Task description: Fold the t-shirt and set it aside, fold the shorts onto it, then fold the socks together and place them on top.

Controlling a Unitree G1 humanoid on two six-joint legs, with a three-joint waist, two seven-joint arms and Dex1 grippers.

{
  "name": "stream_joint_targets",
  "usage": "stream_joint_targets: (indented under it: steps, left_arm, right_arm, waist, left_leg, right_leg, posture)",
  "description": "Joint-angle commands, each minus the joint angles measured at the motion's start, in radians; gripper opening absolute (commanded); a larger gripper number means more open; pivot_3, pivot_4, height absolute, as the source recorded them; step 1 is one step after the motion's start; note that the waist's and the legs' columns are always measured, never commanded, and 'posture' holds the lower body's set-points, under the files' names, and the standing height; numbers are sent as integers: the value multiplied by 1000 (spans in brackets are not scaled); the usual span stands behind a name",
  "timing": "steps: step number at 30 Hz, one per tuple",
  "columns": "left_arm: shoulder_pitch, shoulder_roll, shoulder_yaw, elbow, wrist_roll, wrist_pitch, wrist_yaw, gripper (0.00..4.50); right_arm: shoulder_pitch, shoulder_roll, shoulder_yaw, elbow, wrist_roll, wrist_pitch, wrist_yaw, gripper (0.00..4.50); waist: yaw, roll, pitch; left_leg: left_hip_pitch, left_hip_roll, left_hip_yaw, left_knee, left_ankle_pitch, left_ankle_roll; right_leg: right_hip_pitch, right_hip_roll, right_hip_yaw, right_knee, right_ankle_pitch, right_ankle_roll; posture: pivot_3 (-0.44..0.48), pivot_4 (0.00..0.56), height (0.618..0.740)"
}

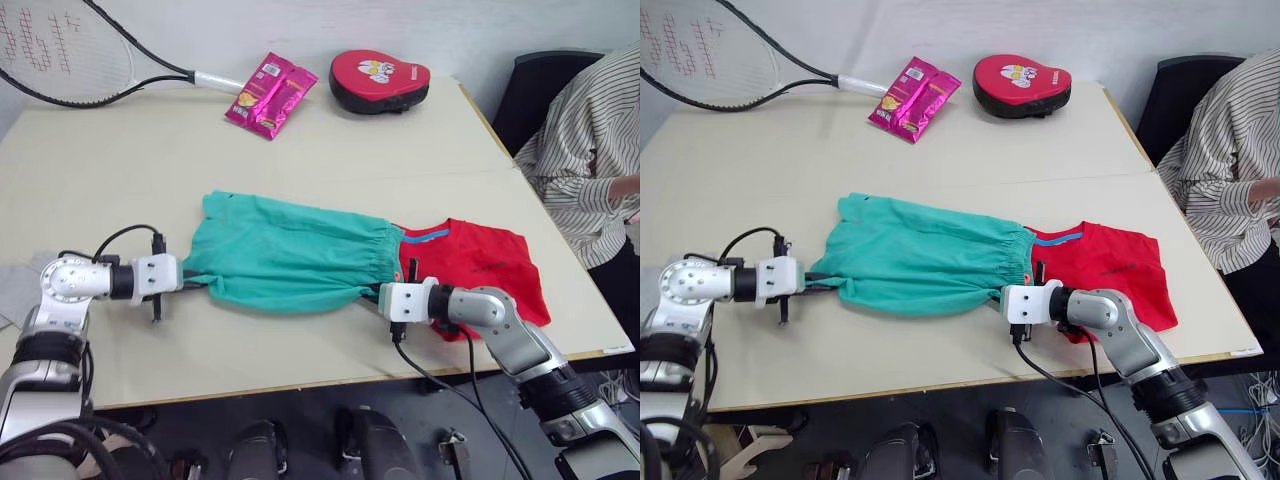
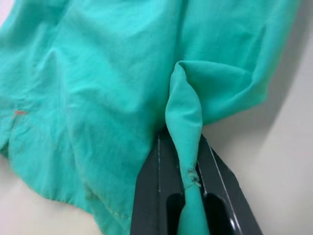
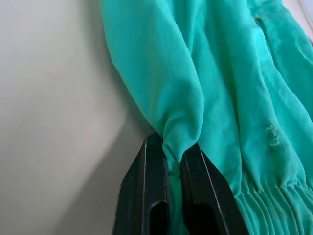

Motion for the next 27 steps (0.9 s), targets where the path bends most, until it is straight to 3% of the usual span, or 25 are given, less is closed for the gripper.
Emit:
stream_joint_targets:
  steps: [1,7,10,14,16,18,21,22,25,27]
  left_arm:
    - [256,54,130,-322,-116,126,55,17]
    - [598,-1,262,-702,-166,313,217,17]
    - [685,-23,275,-805,-177,364,240,717]
    - [774,-31,321,-888,-218,434,241,2003]
    - [842,-19,379,-942,-325,542,203,2620]
    - [943,6,485,-1013,-500,734,161,2644]
    - [1040,40,624,-1054,-664,916,89,2644]
    - [1039,56,663,-1060,-707,959,75,2457]
    - [903,74,666,-1063,-787,1027,128,1781]
    - [755,53,558,-1057,-722,1002,185,1119]
  right_arm:
    - [-11,-27,-26,73,51,-98,60,0]
    - [44,-64,-40,82,130,-138,155,0]
    - [93,-70,-65,33,188,-33,170,0]
    - [150,-85,-95,-31,223,-67,188,1193]
    - [188,-104,-124,-75,294,-90,236,1837]
    - [256,-153,-163,-170,449,-33,335,2507]
    - [323,-204,-226,-307,631,136,369,2507]
    - [330,-212,-248,-359,698,205,353,2531]
    - [287,-183,-259,-464,820,393,269,1922]
    - [213,-107,-202,-474,779,455,202,1239]
  waist:
    - [-4,0,0]
    - [17,1,0]
    - [32,0,-1]
    - [34,0,-1]
    - [33,0,-1]
    - [33,0,-1]
    - [32,1,-1]
    - [32,1,-1]
    - [35,2,-1]
    - [39,3,0]
  left_leg:
    - [0,0,0,0,0,0]
    - [1,0,-3,-1,-2,0]
    - [1,0,-3,-1,-4,5]
    - [2,0,-3,-1,-5,5]
    - [2,0,-3,-1,-6,4]
    - [1,1,-3,-1,-6,4]
    - [0,1,-4,-1,-7,4]
    - [1,1,-4,-1,-7,4]
    - [3,1,-6,-1,-8,-1]
    - [5,1,-11,-1,-8,-2]
  right_leg:
    - [0,0,0,0,0,0]
    - [1,-1,1,0,0,-1]
    - [2,-1,1,-1,0,-1]
    - [2,-1,1,-1,0,-1]
    - [2,-1,0,-2,0,-2]
    - [2,0,0,-2,0,-2]
    - [1,0,0,-3,-1,-2]
    - [2,1,0,-3,-1,-2]
    - [3,1,-1,-5,-2,-5]
    - [8,2,-2,-8,-1,-7]
  posture:
    - [0,150,740]
    - [0,150,740]
    - [0,150,740]
    - [0,150,740]
    - [0,150,740]
    - [0,150,740]
    - [0,150,740]
    - [0,150,740]
    - [0,150,740]
    - [0,150,740]
